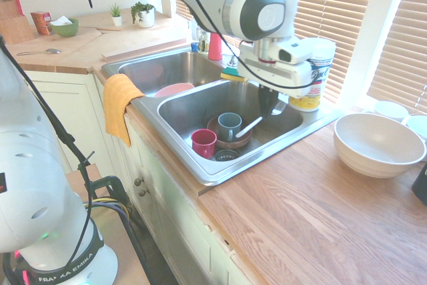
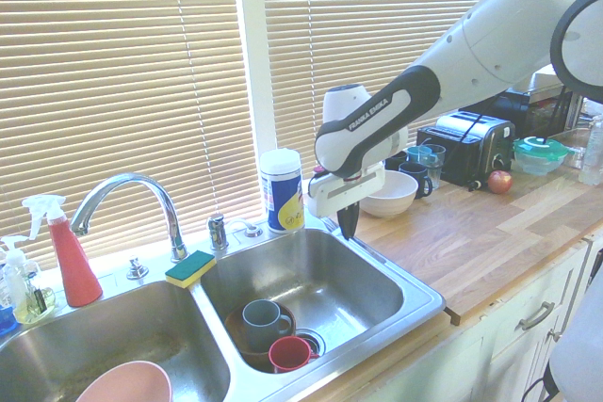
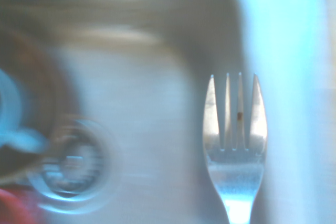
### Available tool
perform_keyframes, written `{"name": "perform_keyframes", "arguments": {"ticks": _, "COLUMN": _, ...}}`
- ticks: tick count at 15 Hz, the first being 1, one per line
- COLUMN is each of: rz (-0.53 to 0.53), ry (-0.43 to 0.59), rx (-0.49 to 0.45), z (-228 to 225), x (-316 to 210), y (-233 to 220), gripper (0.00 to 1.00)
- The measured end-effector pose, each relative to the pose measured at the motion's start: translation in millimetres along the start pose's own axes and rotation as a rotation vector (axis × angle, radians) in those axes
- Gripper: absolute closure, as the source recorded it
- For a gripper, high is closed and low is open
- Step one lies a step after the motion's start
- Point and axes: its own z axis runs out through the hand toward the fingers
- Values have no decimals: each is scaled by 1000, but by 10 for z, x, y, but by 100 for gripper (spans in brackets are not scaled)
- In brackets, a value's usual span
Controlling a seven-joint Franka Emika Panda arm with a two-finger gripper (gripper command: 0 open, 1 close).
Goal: Put the fork into the sink
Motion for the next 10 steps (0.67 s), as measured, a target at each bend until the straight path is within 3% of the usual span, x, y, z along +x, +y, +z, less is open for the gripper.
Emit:
{"name": "perform_keyframes", "arguments": {"ticks": 5, "rz": 24, "ry": 15, "rx": 13, "z": 548, "x": -524, "y": -622, "gripper": 100}}
{"name": "perform_keyframes", "arguments": {"ticks": 10, "rz": 49, "ry": -3, "rx": 34, "z": 1184, "x": -605, "y": -765, "gripper": 100}}
